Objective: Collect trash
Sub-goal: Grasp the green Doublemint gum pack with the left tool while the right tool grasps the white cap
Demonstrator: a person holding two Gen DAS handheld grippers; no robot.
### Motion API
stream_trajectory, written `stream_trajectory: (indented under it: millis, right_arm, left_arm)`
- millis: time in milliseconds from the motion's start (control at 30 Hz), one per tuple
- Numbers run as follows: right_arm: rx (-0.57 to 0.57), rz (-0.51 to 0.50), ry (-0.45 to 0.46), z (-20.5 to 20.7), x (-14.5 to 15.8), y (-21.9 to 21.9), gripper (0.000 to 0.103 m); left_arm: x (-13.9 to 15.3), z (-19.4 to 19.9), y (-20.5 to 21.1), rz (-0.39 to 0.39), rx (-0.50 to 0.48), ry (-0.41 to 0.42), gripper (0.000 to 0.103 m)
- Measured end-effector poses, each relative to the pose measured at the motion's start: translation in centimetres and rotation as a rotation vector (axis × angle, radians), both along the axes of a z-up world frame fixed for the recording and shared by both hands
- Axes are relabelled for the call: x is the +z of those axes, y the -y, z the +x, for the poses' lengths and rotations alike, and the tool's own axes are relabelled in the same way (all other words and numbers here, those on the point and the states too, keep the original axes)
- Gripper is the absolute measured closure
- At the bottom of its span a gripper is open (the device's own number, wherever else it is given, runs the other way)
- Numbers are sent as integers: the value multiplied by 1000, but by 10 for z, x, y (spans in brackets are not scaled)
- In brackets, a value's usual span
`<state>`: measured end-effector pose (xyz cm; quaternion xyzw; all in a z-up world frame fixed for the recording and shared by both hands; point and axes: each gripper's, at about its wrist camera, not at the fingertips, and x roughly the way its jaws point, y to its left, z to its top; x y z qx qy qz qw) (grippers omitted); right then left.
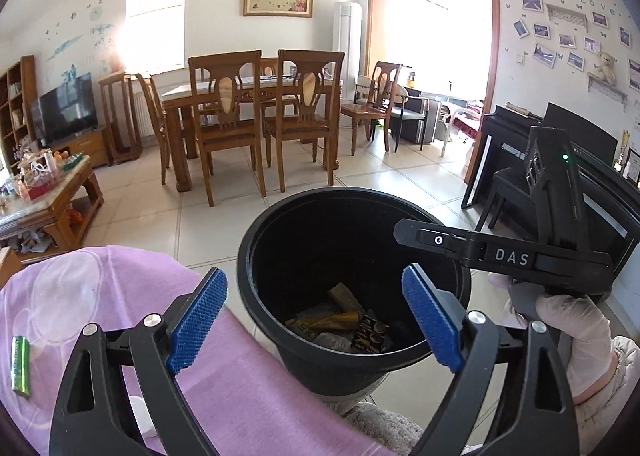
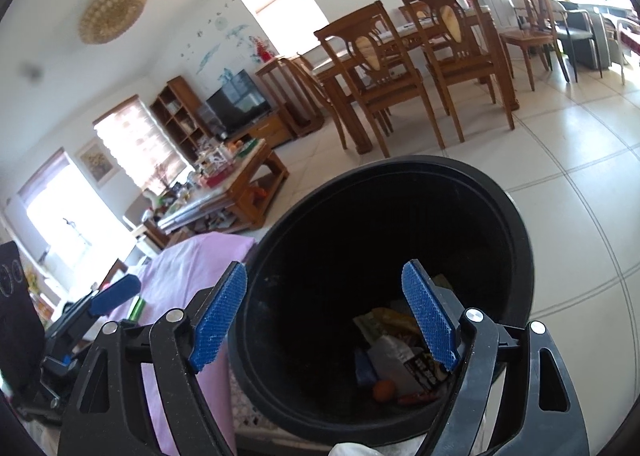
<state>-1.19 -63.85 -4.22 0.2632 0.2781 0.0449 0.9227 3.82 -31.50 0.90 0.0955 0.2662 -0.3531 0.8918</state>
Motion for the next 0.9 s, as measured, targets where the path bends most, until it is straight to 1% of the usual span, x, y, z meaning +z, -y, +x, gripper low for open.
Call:
stream_trajectory:
  millis: [100, 333, 500, 633, 700, 800, 900]
  right_arm:
    - [49, -16, 7, 8, 9, -28, 20]
    - [182, -62, 1, 31, 21, -113, 20]
    - [262, -84, -14, 48, 22, -169, 20]
    - [314, -107, -25, 61, 21, -204, 20]
    - [338, -128, -32, 64, 18, -220, 20]
    - [378, -159, -47, 67, 13, -244, 20]
    - [428, -221, -82, 74, 5, -268, 20]
  left_arm:
    - [1, 3, -25, -20, 45, -18, 14]
    - [-1, 11, -95, -49, 159, -42, 14]
    - [-8, 28, -157, -64, 289, -82, 14]
    - [-15, 40, -207, -75, 395, -106, 14]
    - [-18, 47, -225, -68, 441, -117, 14]
    - [-26, 59, -251, -34, 496, -138, 14]
    - [-34, 74, -269, -2, 539, -179, 14]
